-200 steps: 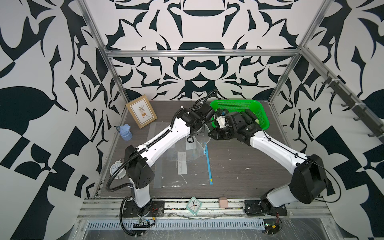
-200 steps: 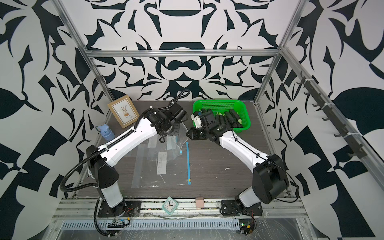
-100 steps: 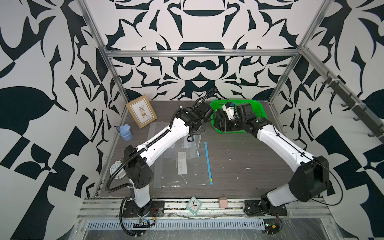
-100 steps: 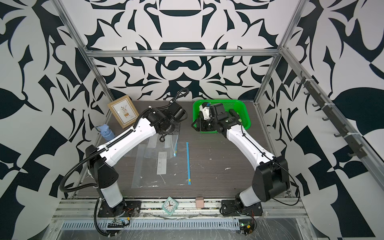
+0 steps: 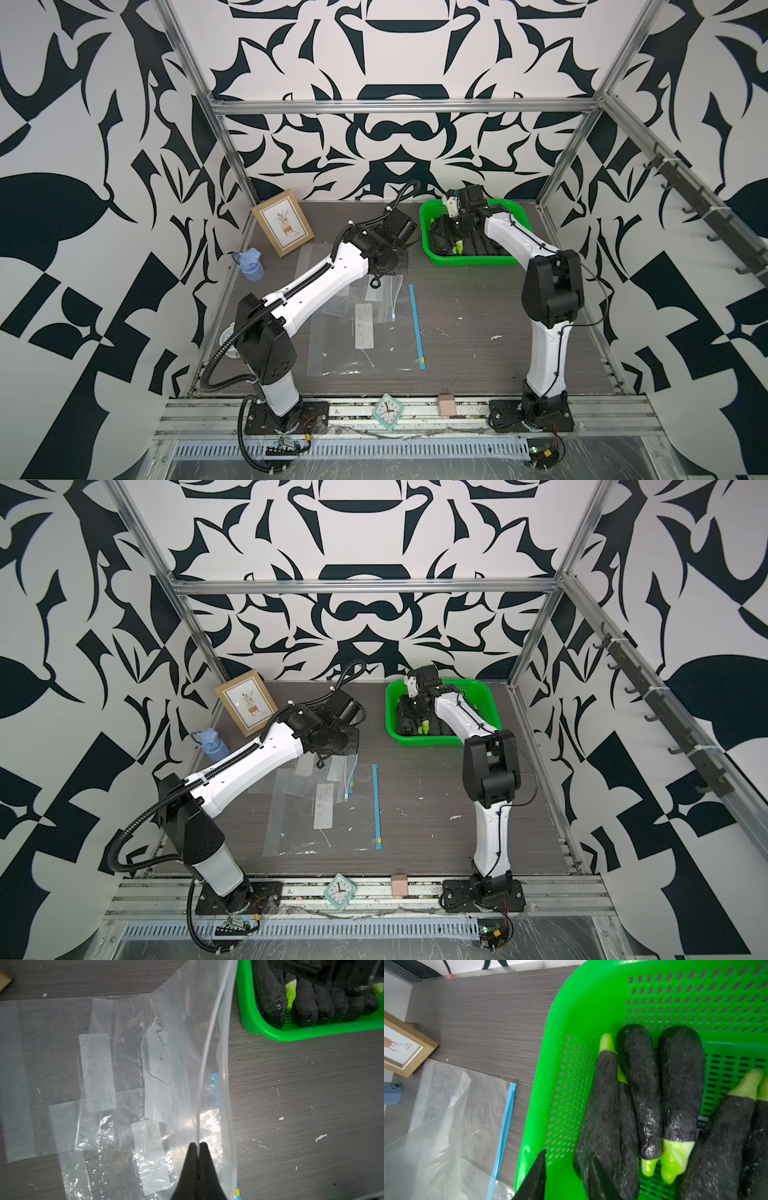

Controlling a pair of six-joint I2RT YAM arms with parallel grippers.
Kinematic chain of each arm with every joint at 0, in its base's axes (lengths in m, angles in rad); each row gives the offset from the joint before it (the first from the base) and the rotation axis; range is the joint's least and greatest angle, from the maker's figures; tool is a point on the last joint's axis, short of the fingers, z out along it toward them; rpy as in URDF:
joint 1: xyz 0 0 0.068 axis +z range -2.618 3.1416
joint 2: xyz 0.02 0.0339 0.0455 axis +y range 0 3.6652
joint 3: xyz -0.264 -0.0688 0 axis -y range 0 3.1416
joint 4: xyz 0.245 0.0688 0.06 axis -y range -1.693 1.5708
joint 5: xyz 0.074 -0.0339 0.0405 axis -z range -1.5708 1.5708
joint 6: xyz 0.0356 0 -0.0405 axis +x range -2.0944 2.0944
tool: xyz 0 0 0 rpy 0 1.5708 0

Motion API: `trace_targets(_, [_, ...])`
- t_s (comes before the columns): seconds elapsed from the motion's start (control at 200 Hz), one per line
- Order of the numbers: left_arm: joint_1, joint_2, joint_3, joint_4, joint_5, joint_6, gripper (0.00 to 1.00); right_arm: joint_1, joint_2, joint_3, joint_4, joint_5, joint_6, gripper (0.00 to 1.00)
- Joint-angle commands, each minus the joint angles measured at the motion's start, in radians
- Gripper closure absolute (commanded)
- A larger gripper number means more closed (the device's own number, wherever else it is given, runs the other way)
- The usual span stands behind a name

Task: Place the eggplant in a zip-top bag and seal the zipper
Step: Pick up the eggplant from the basket.

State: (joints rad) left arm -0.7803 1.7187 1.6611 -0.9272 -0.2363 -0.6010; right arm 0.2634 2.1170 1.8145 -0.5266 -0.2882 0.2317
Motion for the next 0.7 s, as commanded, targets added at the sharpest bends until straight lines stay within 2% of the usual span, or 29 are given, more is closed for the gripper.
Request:
trace_targets(0.0, [0.006,-0.020,-0.010,0.027,0.047,-0.016,1.00,0.002,0.045,0.111,-0.053,0.075,-0.017,0.67])
trace_targets(0.485, [0.007,-0.005,0.005,0.025,0.054,-0.014,1.00,0.014,0.253,0.344,-0.127,0.166,-0.028,0.73])
trace_targets(0.695, [0.009,-0.004,0.011,0.017,0.055,-0.015,1.00,0.032,0.283,0.380,-0.138,0.160,-0.019,0.68])
